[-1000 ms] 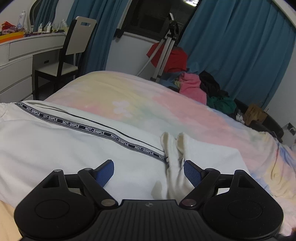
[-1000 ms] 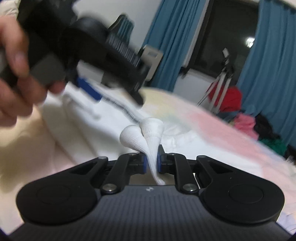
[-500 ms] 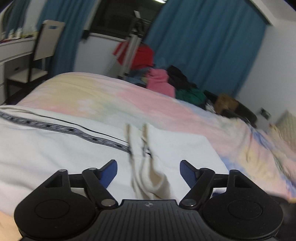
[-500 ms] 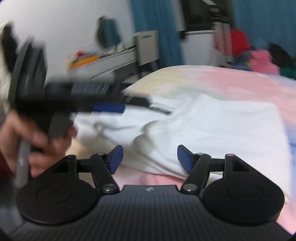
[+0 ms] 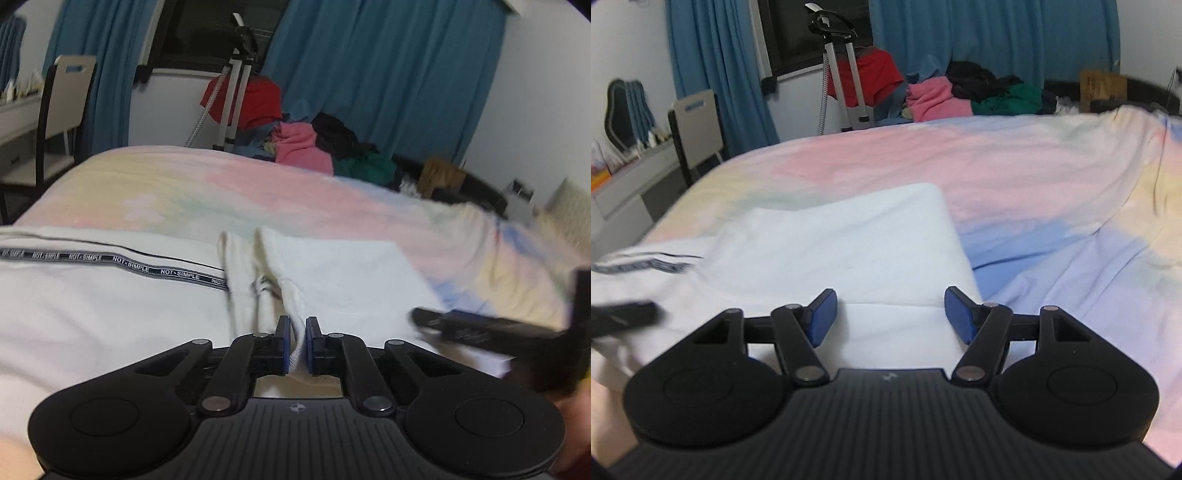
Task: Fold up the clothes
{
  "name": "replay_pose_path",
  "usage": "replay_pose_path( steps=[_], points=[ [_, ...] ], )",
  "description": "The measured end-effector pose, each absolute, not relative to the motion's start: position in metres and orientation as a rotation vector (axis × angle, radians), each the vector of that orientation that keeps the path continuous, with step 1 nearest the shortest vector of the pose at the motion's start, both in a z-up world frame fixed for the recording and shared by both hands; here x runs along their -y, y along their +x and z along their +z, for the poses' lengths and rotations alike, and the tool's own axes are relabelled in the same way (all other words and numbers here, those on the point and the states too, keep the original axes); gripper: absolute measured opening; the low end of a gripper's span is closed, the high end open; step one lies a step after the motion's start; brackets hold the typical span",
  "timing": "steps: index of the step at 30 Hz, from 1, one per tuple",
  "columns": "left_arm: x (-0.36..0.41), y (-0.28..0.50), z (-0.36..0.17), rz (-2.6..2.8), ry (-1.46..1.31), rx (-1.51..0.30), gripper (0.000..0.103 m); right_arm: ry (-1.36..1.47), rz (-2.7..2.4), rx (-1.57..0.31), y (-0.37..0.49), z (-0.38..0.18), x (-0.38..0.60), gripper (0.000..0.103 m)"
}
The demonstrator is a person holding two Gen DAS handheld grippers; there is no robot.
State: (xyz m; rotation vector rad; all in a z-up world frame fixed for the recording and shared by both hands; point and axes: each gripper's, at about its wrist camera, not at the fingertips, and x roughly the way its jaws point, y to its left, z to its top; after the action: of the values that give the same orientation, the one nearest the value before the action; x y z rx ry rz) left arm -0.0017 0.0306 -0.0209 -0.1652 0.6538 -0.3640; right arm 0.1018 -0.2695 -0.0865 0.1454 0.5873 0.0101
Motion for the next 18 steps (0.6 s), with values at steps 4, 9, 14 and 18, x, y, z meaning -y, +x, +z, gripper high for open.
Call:
replay_pose_path(
  steps=[4, 9, 14, 18],
  points=[
    [-0.031, -0.007, -0.035, -0.339, -0.201, -0.766, 0.009, 0.099, 0.017, -0.591, 0.099, -0.090, 0.265, 0.069],
    [-0.038, 0.004, -0.055, -0.319, -0.237, -0.817, 0.014, 0.078, 0.016, -0.604, 0.102, -0.088, 0.268, 0.069],
    [-0.072, -0.007, -0.037, -0.285, -0.382, -0.822, 0.077, 0.110, 0.015, -0.609, 0.098, -0.084, 0.273, 0.068],
    [-0.130, -0.014, -0.033, -0.165, -0.584, -0.887, 0.087, 0.153, 0.014, -0.605, 0.092, -0.078, 0.276, 0.067]
  ],
)
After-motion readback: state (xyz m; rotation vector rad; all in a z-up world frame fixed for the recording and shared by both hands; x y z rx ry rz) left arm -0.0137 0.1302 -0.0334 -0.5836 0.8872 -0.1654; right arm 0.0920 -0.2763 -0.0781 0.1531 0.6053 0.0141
